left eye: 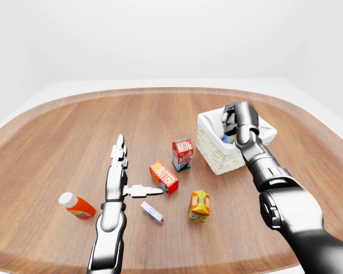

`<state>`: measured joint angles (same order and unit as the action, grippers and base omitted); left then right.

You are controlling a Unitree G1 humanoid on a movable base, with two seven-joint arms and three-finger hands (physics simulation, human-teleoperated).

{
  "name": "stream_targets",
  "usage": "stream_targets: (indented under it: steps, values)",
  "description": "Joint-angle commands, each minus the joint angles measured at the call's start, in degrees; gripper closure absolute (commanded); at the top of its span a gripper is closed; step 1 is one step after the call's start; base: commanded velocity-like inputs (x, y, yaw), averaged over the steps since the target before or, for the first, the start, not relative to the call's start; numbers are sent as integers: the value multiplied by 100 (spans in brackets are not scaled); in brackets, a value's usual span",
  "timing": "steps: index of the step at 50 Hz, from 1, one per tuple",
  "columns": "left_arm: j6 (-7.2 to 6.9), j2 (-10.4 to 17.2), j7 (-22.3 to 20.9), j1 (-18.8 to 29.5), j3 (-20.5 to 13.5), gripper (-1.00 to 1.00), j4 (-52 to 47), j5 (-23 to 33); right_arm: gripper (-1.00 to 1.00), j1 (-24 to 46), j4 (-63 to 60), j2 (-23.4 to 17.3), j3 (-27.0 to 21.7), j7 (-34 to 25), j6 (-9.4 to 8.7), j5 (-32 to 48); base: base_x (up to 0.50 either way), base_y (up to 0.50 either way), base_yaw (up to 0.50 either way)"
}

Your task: Pick up the alphabet soup and the tomato sauce, and put them in the basket.

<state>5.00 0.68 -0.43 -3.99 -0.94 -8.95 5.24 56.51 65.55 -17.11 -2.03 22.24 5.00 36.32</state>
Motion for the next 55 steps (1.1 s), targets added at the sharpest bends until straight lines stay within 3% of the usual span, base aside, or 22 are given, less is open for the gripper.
stream_targets:
  steps: [1,21,55]
  values:
    - [0,-1,-2,-6,4,-100,6,6,100,332,206,-19,98,259,0,301,0,0,0]
    - [0,6,17,58,-41,-100,26,-37,100,594,842,37,257,776,0,1167,0,0,0]
    - [0,0,-1,-4,-5,-100,-3,-15,100,403,1072,86,359,776,0,2172,0,0,0]
